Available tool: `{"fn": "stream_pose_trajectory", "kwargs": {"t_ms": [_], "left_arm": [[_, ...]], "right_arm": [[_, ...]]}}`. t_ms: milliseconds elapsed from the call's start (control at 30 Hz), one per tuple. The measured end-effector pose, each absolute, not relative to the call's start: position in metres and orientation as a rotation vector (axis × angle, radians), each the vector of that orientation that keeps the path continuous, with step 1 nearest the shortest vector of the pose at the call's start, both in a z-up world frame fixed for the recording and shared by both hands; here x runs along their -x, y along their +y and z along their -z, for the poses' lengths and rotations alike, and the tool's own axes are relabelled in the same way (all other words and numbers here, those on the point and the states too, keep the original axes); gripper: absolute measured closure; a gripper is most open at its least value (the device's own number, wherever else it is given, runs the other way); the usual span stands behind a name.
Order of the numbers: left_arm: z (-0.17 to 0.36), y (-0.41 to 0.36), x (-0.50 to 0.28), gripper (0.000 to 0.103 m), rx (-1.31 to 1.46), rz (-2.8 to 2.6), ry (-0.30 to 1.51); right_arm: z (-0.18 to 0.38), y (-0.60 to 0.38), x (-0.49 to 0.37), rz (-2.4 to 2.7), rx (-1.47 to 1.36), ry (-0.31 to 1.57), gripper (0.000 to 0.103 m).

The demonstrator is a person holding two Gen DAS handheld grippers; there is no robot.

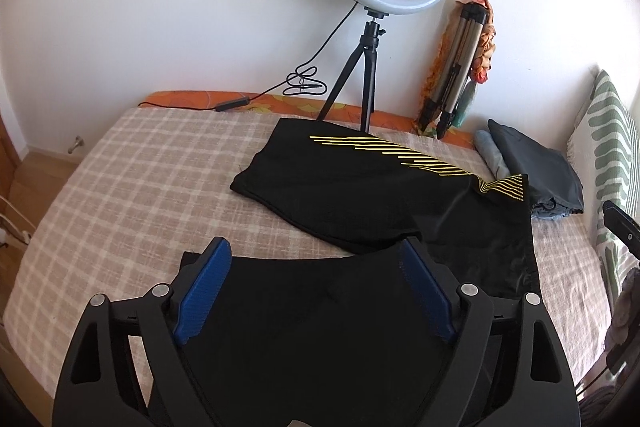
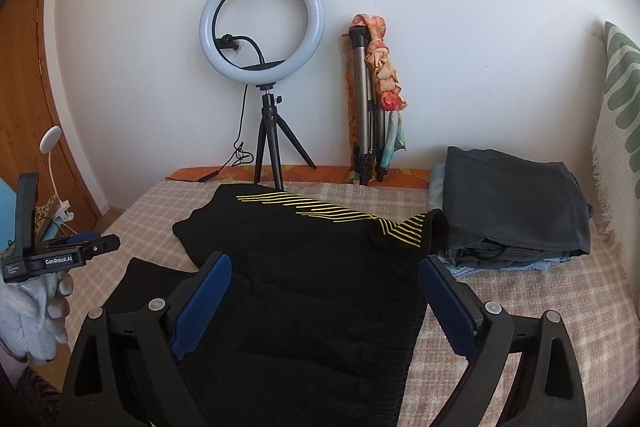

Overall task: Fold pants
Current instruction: 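Move the right tool to the shorts' waistband and close on it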

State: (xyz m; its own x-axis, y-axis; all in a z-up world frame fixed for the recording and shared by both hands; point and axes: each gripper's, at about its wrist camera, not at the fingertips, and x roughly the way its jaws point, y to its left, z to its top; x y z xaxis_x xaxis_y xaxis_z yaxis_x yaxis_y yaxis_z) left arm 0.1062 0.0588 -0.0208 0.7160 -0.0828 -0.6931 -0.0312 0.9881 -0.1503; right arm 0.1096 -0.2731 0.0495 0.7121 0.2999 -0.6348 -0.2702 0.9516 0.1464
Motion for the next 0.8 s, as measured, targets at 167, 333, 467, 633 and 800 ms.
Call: {"fn": "stream_pose_trajectory", "kwargs": {"t_ms": [167, 333, 467, 633, 800], "left_arm": [[0.023, 0.064, -0.137, 0.02, 0.131, 0.019, 0.803], [0.022, 0.069, -0.166, 0.02, 0.123, -0.01, 0.795], [0.027, 0.072, -0.192, 0.02, 0.142, -0.021, 0.796], [0.047, 0.072, -0.22, 0.022, 0.2, -0.017, 0.831], [0.064, 0.068, -0.249, 0.026, 0.21, -0.004, 0.874]], "right_arm": [[-0.046, -0.261, -0.152, -0.392, 0.015, 0.743, 0.011], [-0.034, -0.246, -0.204, -0.43, 0.074, 0.792, 0.016], [-0.013, -0.232, -0.256, -0.484, 0.076, 0.865, 0.017], [0.024, -0.203, -0.311, -0.527, 0.122, 0.954, 0.018], [0.076, -0.183, -0.358, -0.558, 0.148, 1.072, 0.024]]}}
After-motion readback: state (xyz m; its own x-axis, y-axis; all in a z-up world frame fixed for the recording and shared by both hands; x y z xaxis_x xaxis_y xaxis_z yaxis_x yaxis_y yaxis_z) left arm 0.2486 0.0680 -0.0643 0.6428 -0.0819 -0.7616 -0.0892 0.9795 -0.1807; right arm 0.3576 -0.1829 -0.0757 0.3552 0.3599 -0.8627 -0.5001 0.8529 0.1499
